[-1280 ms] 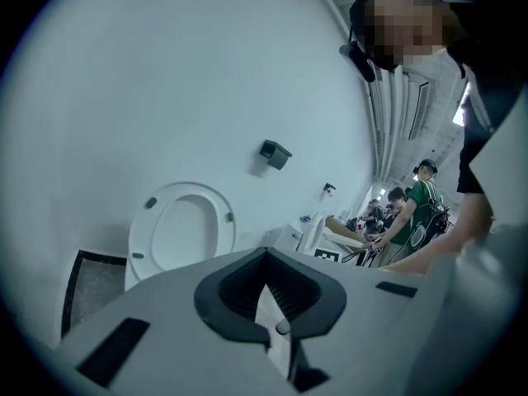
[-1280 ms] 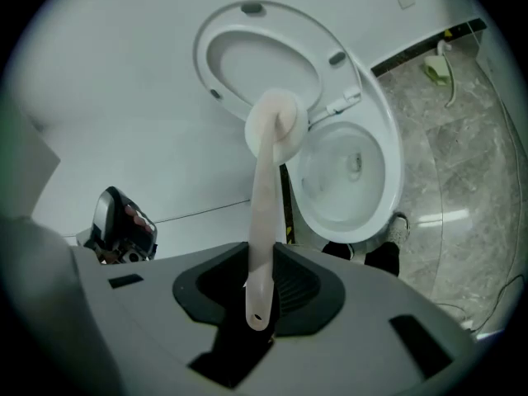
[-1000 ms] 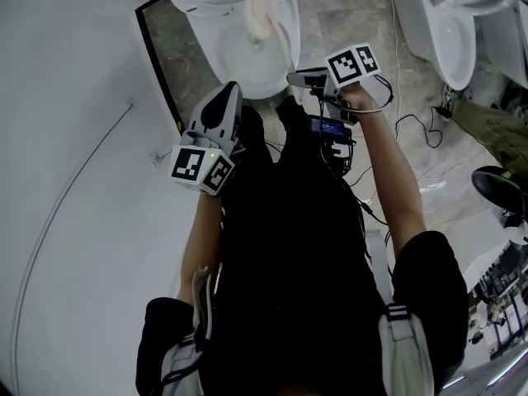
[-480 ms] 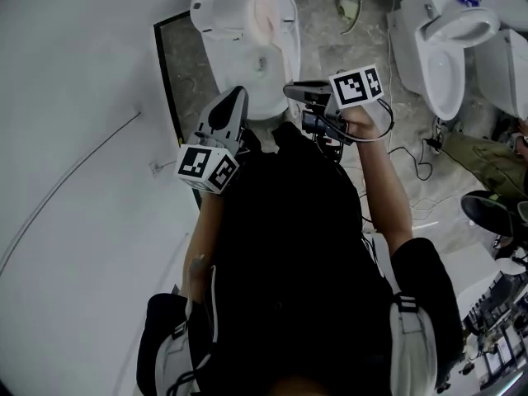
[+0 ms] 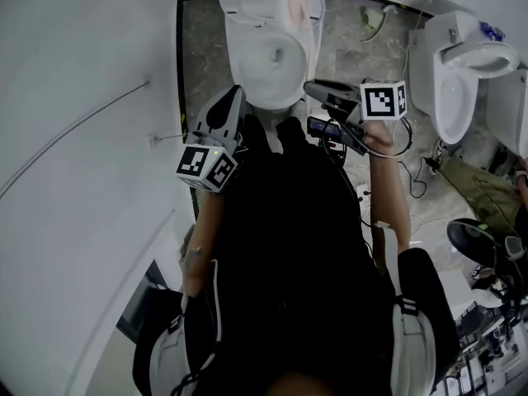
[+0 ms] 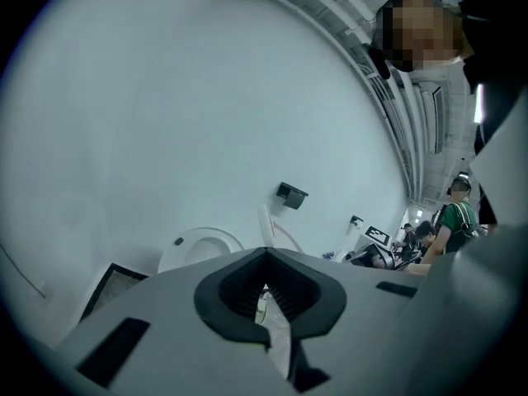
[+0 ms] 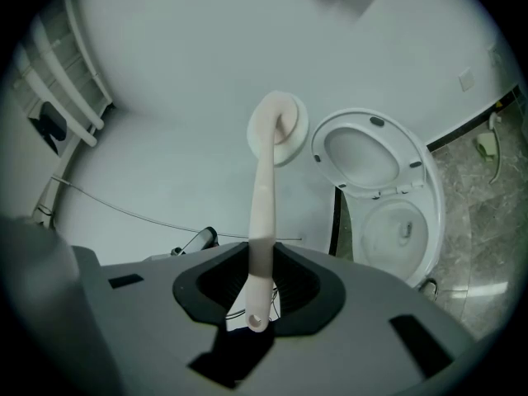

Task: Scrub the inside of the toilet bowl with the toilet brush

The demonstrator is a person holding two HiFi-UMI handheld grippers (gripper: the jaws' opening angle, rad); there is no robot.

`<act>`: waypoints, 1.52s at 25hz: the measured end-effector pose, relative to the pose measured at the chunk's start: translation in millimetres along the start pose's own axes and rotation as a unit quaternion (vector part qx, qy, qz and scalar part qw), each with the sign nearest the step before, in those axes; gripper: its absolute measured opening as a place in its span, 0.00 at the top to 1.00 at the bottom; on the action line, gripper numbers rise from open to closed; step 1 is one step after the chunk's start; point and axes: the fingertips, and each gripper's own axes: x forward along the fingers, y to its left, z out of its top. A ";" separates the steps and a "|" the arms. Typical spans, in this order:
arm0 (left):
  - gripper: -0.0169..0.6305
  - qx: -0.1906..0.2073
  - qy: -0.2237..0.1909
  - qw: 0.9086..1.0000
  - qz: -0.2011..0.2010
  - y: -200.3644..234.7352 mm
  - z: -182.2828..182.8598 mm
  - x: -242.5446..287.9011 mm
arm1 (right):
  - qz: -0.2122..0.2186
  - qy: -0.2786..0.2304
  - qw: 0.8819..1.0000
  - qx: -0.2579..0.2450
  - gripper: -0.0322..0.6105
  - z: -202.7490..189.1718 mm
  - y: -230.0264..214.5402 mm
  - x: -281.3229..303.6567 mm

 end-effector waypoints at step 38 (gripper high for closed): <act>0.96 -0.005 0.019 0.986 -0.166 15.3 -35.3 -147.1 | 0.041 -0.184 0.982 0.018 0.79 -136.6 142.7 30.9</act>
